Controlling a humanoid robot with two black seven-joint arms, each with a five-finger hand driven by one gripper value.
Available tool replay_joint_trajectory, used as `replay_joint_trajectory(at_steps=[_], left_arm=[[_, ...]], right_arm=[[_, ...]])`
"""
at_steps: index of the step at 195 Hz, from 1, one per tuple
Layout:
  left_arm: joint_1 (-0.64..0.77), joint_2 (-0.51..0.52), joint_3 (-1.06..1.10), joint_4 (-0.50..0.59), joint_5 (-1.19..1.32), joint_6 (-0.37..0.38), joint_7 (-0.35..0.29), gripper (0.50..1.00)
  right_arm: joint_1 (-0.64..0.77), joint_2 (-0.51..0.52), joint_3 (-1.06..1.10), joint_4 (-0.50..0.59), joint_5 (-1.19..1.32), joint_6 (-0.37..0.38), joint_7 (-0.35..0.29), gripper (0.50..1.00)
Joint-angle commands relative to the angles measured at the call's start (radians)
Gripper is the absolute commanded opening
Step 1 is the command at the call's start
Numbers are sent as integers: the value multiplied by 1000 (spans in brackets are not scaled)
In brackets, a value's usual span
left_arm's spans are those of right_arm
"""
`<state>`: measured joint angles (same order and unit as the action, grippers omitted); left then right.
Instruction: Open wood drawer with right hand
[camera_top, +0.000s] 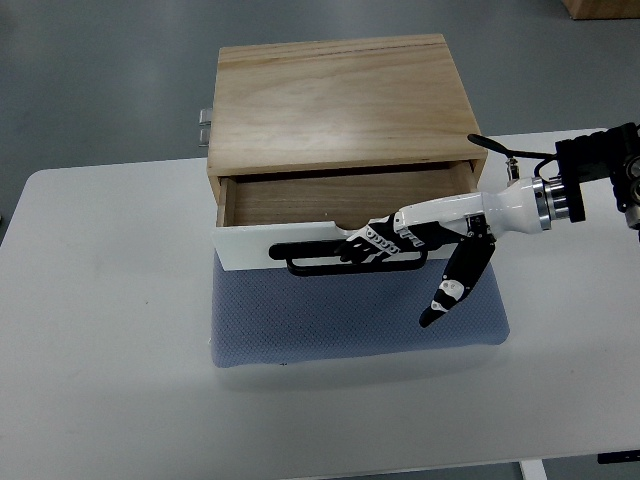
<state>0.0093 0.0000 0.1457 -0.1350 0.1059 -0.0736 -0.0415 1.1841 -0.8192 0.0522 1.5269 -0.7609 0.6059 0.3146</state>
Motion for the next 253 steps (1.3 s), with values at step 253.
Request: replay_joint_trajectory(at_steps=[253], left_arm=[[0,0,0,0,0,0,0,1000]], right_arm=[[-15,-215,233,-223,488,5,0,954]])
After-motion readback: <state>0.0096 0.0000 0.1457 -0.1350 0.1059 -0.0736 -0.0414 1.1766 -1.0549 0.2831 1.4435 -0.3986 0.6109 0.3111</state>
